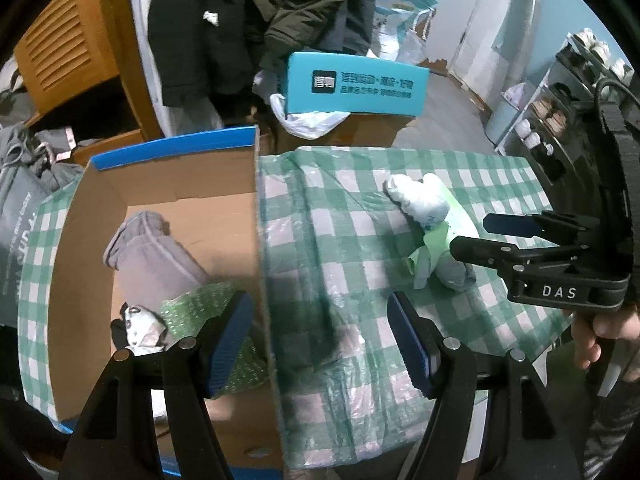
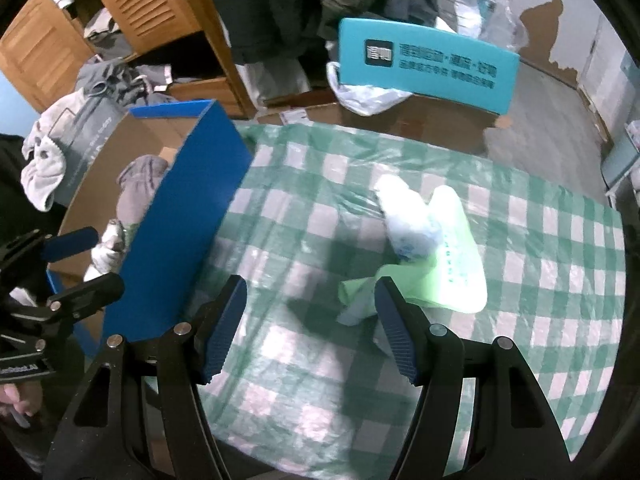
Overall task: Organize soft objects
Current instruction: 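Withdraw both tools from the box toward the light green cloth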
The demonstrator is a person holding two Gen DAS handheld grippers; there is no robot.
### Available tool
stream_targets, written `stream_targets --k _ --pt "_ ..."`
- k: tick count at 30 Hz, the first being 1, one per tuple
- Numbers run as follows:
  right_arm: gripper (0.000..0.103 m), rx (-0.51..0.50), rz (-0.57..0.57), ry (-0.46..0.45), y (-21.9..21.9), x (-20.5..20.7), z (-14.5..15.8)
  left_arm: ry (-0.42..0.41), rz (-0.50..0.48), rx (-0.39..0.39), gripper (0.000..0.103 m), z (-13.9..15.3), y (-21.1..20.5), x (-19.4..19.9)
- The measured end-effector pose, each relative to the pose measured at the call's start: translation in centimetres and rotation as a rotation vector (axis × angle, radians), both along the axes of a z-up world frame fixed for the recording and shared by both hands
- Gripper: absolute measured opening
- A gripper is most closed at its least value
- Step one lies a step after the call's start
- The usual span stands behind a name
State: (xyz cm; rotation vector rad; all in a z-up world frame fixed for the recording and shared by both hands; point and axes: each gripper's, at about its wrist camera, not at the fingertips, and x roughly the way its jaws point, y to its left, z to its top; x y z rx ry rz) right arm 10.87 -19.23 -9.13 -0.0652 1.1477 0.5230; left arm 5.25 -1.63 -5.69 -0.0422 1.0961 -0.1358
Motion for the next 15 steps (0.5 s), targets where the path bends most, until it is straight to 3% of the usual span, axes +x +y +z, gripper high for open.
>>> stream_targets --k 15 --pt "0.067 -0.062 -0.089 0.037 -5.2 2.4 -2.5 0.044 -0.067 0.003 0.071 -2.0 -4.5 3.8"
